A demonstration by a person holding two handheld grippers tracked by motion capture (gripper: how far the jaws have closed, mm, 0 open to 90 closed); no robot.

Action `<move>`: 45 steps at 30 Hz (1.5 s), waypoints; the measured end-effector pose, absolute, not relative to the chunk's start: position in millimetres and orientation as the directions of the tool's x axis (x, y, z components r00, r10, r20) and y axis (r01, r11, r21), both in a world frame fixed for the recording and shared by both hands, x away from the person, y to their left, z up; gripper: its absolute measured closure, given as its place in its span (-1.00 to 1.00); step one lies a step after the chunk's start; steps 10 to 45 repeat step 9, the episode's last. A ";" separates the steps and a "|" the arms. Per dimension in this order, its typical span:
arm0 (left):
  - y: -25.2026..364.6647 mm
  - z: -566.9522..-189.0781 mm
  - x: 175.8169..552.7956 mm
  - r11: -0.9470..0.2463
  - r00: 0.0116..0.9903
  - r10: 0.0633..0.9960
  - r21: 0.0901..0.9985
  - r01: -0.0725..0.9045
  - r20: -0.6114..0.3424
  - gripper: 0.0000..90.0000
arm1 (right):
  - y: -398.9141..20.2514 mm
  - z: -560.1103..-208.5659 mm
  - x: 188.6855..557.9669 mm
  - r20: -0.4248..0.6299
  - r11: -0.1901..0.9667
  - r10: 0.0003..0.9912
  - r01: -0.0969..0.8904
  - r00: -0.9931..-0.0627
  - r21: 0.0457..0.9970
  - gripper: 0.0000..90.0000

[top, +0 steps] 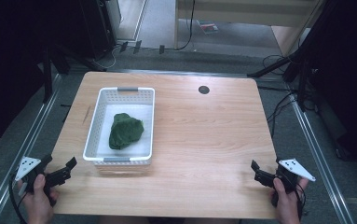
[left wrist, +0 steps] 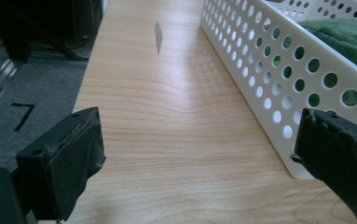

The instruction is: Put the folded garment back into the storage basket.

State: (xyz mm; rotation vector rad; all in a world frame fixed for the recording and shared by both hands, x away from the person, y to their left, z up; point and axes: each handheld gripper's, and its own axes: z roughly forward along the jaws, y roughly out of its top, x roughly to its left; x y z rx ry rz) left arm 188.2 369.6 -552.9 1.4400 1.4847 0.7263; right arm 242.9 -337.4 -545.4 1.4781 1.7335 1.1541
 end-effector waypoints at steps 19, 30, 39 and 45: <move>369.7 -552.8 188.0 0.144 0.107 0.972 0.887 0.438 -0.210 -0.95 | -337.8 -545.6 243.1 0.104 0.010 0.971 0.467 -0.217 0.884 -1.00; 369.7 -552.8 188.0 0.144 0.107 0.972 0.887 0.438 -0.210 -0.95 | -337.8 -545.6 243.1 0.104 0.010 0.971 0.467 -0.217 0.884 -1.00; 369.7 -552.8 188.0 0.144 0.107 0.972 0.887 0.438 -0.210 -0.95 | -337.8 -545.6 243.1 0.104 0.010 0.971 0.467 -0.217 0.884 -1.00; 369.7 -552.8 188.0 0.144 0.107 0.972 0.887 0.438 -0.210 -0.95 | -337.8 -545.6 243.1 0.104 0.010 0.971 0.467 -0.217 0.884 -1.00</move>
